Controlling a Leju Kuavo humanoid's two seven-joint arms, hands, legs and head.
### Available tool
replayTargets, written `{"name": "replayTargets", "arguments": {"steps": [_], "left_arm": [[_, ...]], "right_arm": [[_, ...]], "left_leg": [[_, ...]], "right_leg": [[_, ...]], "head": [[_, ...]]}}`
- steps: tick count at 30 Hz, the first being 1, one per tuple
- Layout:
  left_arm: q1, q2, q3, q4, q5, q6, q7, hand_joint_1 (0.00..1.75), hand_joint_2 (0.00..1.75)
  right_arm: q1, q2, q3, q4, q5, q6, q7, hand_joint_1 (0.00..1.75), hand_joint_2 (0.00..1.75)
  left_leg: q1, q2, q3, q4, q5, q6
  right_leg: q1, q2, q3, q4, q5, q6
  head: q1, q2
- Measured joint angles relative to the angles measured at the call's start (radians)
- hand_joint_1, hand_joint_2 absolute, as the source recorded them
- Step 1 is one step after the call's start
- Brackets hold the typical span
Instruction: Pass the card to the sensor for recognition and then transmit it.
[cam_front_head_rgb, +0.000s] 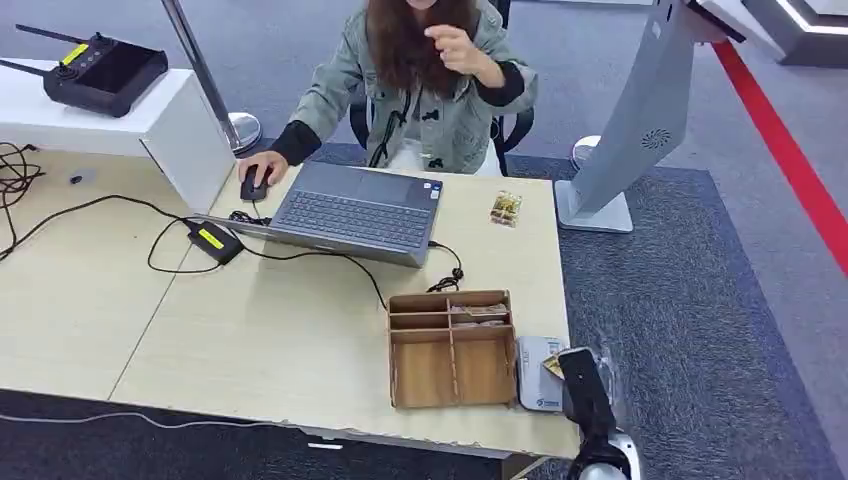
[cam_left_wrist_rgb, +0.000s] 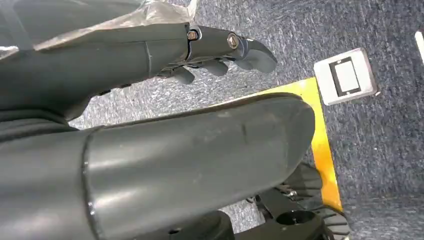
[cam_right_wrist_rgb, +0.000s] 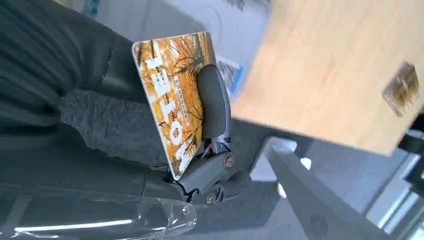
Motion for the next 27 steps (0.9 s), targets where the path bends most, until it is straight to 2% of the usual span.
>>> {"name": "replayTargets", "arguments": {"steps": [8, 15, 19, 22, 27], "left_arm": [[0.004, 0.001, 0.000, 0.000, -0.024, -0.001, 0.006, 0.00, 0.00], [0.003, 0.001, -0.006, 0.000, -0.033, -0.014, 0.009, 0.00, 0.00], [0.002, -0.001, -0.015, 0.000, -0.035, -0.025, 0.009, 0.00, 0.00], [0.002, -0.004, -0.026, 0.000, -0.035, -0.032, 0.009, 0.00, 0.00], [-0.004, -0.007, -0.057, 0.000, -0.035, -0.041, 0.014, 0.00, 0.00]], "right_arm": [[-0.008, -0.070, -0.066, -0.435, 0.124, 0.128, 0.232, 1.75, 1.75], [-0.109, -0.102, -0.051, -0.724, 0.240, 0.214, 0.357, 1.75, 1.75], [-0.196, -0.102, -0.004, -0.771, 0.258, 0.228, 0.392, 1.75, 1.75], [-0.257, -0.098, 0.049, -0.767, 0.253, 0.204, 0.400, 1.75, 1.75], [-0.331, -0.066, 0.151, -0.680, 0.207, 0.144, 0.372, 1.75, 1.75]], "left_leg": [[0.000, 0.001, 0.000, 0.000, 0.000, 0.000], [0.000, 0.001, 0.000, 0.000, 0.000, 0.000], [0.000, 0.001, 0.000, 0.000, 0.001, 0.000], [0.000, 0.000, 0.000, 0.000, 0.001, 0.000], [0.000, 0.000, 0.000, 0.000, 0.001, -0.001]], "right_leg": [[-0.001, 0.000, 0.000, 0.000, 0.001, 0.001], [0.000, 0.000, 0.000, 0.000, 0.001, 0.001], [0.000, 0.001, 0.001, 0.001, 0.001, 0.000], [0.000, 0.000, 0.001, 0.001, 0.001, 0.000], [0.000, 0.000, 0.001, 0.001, 0.001, 0.000]], "head": [[0.000, 0.000], [0.000, 0.000], [0.000, 0.000], [0.000, 0.000], [0.000, 0.000]]}}
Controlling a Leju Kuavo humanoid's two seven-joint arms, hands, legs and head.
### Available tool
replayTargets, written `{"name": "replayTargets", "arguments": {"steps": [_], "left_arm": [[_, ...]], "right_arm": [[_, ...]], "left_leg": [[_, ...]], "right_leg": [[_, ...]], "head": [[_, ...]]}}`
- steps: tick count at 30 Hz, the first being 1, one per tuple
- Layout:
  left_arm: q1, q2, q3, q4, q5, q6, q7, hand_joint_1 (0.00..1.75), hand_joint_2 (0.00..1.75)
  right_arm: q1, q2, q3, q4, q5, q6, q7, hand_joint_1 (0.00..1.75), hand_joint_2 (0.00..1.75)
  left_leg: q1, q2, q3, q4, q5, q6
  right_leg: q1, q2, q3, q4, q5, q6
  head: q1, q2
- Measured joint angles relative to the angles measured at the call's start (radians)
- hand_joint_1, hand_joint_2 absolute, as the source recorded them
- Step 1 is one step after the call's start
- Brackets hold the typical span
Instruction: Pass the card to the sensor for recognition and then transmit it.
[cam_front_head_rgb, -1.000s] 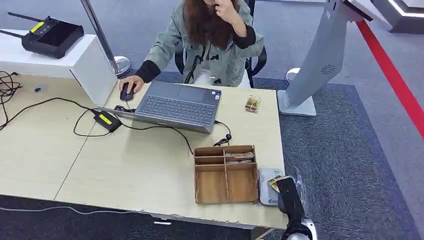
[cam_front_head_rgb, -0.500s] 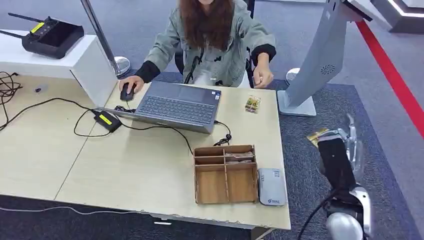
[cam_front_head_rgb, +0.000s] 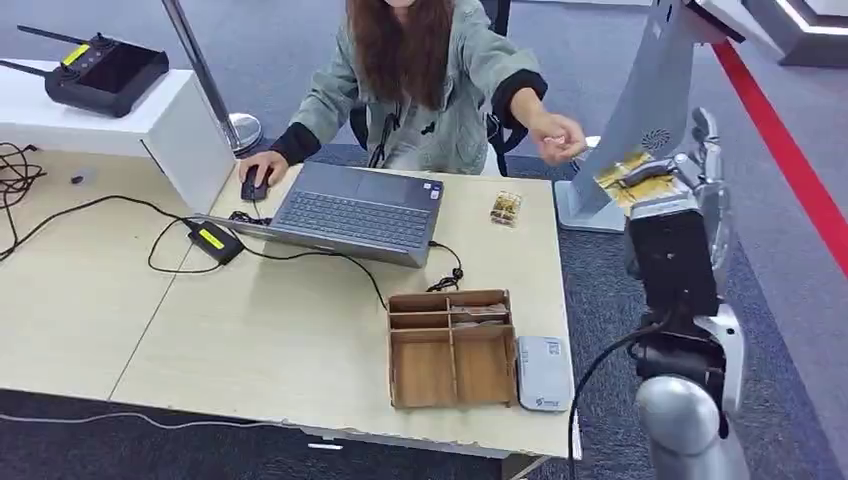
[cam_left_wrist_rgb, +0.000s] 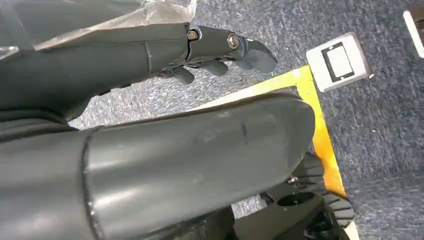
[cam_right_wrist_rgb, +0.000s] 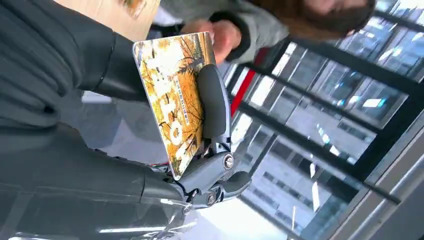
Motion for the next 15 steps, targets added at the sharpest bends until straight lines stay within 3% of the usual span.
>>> {"name": "replayTargets", "arguments": {"steps": [5, 15], "left_arm": [[-0.004, -0.002, -0.017, 0.000, 0.000, -0.005, 0.003, 0.00, 0.00], [-0.006, -0.005, -0.044, 0.000, 0.000, -0.009, 0.002, 0.00, 0.00]], "right_arm": [[-0.031, 0.032, 0.066, 0.096, -0.061, -0.052, -0.044, 1.75, 1.75], [-0.063, 0.068, 0.143, 0.287, -0.149, -0.073, -0.073, 1.75, 1.75]], "left_leg": [[0.000, 0.000, 0.000, 0.000, 0.000, 0.000], [0.000, -0.001, 0.000, 0.000, 0.000, 0.000]], "right_leg": [[0.000, 0.000, 0.000, 0.000, 0.000, 0.000], [0.000, -0.001, 0.000, 0.000, 0.000, 0.000]], "head": [[0.000, 0.000], [0.000, 0.000]]}}
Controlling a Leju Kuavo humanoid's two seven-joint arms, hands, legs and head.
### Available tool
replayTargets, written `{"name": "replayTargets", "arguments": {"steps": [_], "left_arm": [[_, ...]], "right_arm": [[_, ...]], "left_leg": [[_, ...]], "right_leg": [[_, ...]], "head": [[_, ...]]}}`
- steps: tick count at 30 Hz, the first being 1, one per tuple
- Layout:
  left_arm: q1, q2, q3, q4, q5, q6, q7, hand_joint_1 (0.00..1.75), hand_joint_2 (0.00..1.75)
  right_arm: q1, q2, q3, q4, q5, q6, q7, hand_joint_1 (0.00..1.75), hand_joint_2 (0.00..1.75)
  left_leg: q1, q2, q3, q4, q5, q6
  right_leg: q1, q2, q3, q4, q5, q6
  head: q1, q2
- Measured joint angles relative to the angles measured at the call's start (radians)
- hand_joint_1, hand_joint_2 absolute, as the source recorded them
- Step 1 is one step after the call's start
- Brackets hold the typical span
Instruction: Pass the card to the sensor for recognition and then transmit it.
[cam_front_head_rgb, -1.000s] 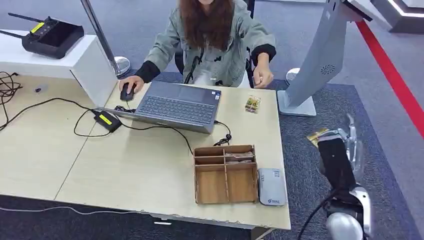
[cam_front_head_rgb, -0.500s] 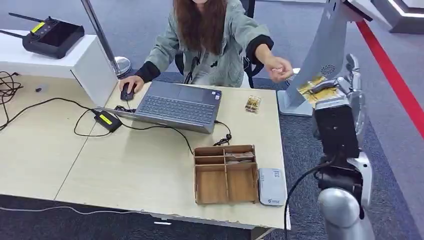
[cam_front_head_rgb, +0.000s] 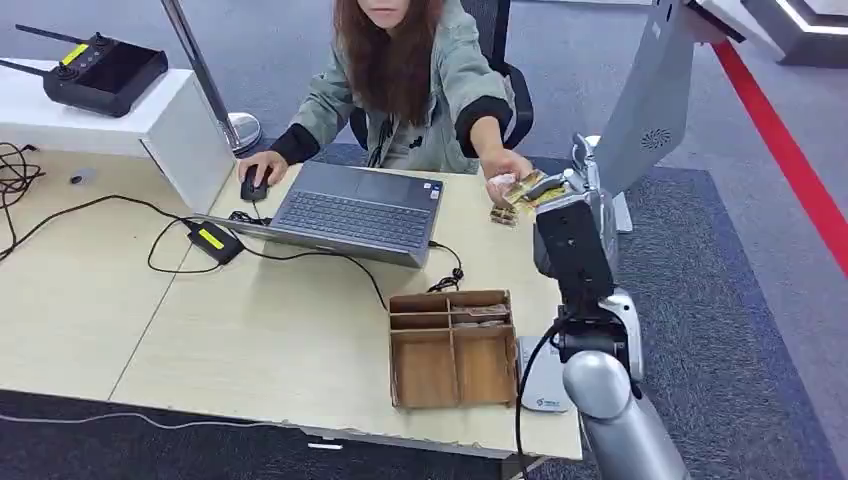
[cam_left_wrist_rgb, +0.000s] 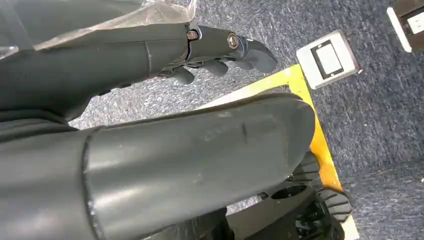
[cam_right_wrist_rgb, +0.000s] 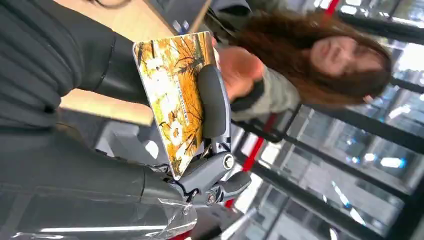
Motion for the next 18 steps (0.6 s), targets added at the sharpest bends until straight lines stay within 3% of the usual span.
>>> {"name": "replayTargets", "arguments": {"steps": [12, 13, 14, 15, 18], "left_arm": [[0.001, 0.000, -0.013, 0.000, 0.000, -0.001, 0.000, 0.00, 0.00], [0.000, 0.000, -0.013, 0.000, 0.000, -0.001, 0.000, 0.00, 0.00], [0.000, 0.000, -0.013, 0.000, 0.000, -0.001, 0.000, 0.00, 0.00], [0.001, 0.000, -0.013, 0.000, 0.000, -0.001, 0.000, 0.00, 0.00], [0.001, 0.000, -0.013, 0.000, 0.000, -0.001, 0.000, 0.00, 0.00]], "right_arm": [[-0.015, 0.004, 0.019, 0.139, -0.019, -0.012, -0.005, 1.75, 1.75], [-0.015, 0.004, 0.020, 0.144, -0.016, -0.012, -0.005, 0.58, 1.75], [-0.015, 0.004, 0.020, 0.148, -0.014, -0.012, -0.005, 0.58, 1.75], [-0.015, 0.004, 0.022, 0.151, -0.012, -0.012, -0.005, 0.00, 1.75], [-0.015, 0.007, 0.026, 0.154, -0.010, -0.012, -0.005, 0.00, 1.75]], "left_leg": [[0.000, -0.001, -0.001, 0.000, 0.000, 0.000], [0.000, -0.001, -0.001, 0.000, 0.000, 0.000], [0.000, -0.001, -0.001, 0.000, 0.000, 0.000], [0.000, -0.001, -0.001, 0.000, 0.000, 0.000], [0.000, 0.000, -0.001, 0.000, -0.001, 0.000]], "right_leg": [[0.000, 0.000, -0.001, 0.000, 0.000, 0.000], [0.000, 0.000, -0.001, 0.000, 0.000, 0.000], [0.000, 0.000, -0.001, 0.000, 0.000, 0.000], [0.000, 0.000, -0.001, 0.000, 0.000, 0.000], [0.000, 0.000, -0.001, 0.000, 0.000, 0.000]], "head": [[0.000, 0.000], [0.000, 0.000], [0.000, 0.000], [0.000, 0.000], [-0.001, 0.000]]}}
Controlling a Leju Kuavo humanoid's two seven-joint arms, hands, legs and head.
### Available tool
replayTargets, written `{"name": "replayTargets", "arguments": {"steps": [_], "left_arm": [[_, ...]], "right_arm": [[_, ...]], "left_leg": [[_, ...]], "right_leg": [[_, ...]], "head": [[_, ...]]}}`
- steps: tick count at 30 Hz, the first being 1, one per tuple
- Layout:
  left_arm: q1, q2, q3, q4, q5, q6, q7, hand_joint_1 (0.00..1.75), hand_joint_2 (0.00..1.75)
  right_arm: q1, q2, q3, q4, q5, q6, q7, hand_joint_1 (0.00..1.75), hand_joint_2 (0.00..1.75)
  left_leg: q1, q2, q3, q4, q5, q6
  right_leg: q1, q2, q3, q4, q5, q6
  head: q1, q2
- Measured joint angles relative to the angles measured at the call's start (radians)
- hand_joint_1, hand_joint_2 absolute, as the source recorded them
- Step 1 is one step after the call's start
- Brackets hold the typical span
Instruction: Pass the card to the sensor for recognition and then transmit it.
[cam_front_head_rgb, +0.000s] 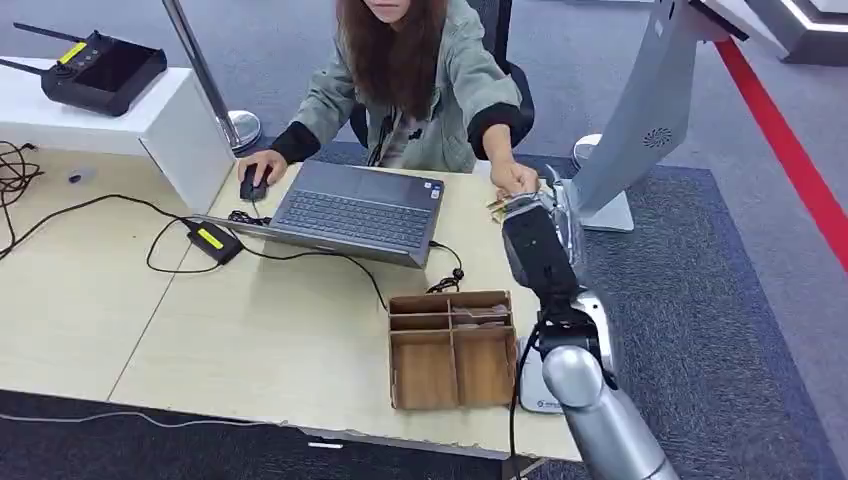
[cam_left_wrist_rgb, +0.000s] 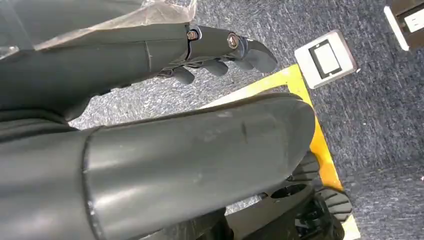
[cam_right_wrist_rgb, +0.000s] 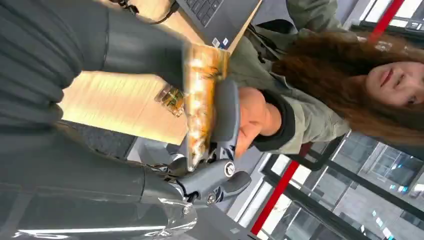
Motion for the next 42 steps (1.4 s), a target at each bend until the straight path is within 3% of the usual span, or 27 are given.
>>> {"name": "replayTargets", "arguments": {"steps": [5, 8, 14, 21, 27, 42], "left_arm": [[0.002, 0.000, 0.000, 0.000, 0.002, 0.005, -0.007, 0.00, 0.00], [0.005, 0.000, 0.001, 0.000, 0.004, 0.015, -0.010, 0.00, 0.00], [0.017, 0.003, 0.004, 0.000, 0.015, 0.024, -0.016, 0.00, 0.00], [0.018, 0.012, 0.009, 0.000, 0.016, 0.032, -0.018, 0.00, 0.00], [0.016, 0.015, 0.010, 0.000, 0.013, 0.032, -0.022, 0.00, 0.00], [0.012, 0.014, 0.011, 0.000, 0.006, 0.022, -0.028, 0.00, 0.00]], "right_arm": [[0.005, -0.003, 0.005, -0.047, -0.005, 0.011, 0.028, 0.00, 1.75], [0.010, -0.019, 0.005, -0.141, 0.018, 0.050, 0.086, 0.00, 1.75], [0.025, -0.095, 0.006, -0.426, 0.162, 0.259, 0.236, 0.00, 1.75], [0.100, -0.187, 0.006, -0.609, 0.217, 0.338, 0.254, 0.00, 1.75], [0.175, -0.208, 0.008, -0.605, 0.250, 0.331, 0.206, 0.00, 1.75], [0.230, -0.183, 0.062, -0.350, 0.270, 0.249, 0.157, 0.00, 1.75]], "left_leg": [[0.000, 0.001, 0.000, 0.000, 0.000, 0.000], [0.000, 0.001, 0.001, 0.000, 0.000, 0.000], [-0.001, 0.001, 0.001, 0.000, 0.000, 0.000], [0.000, 0.002, 0.001, 0.000, -0.001, 0.001], [0.000, 0.001, 0.001, 0.000, 0.000, 0.000], [0.000, 0.001, 0.001, 0.000, 0.000, 0.000]], "right_leg": [[0.000, 0.000, 0.000, 0.000, 0.000, 0.000], [0.000, 0.000, 0.000, 0.000, 0.000, 0.000], [0.000, 0.000, 0.000, -0.001, 0.000, 0.000], [0.000, 0.001, 0.001, -0.001, 0.000, 0.000], [0.000, 0.001, 0.001, -0.001, 0.000, 0.000], [0.000, 0.001, 0.001, 0.000, 0.000, 0.000]], "head": [[0.000, 0.000], [0.001, 0.000], [0.001, 0.000], [0.000, 0.000], [0.000, 0.000], [0.000, 0.000]]}}
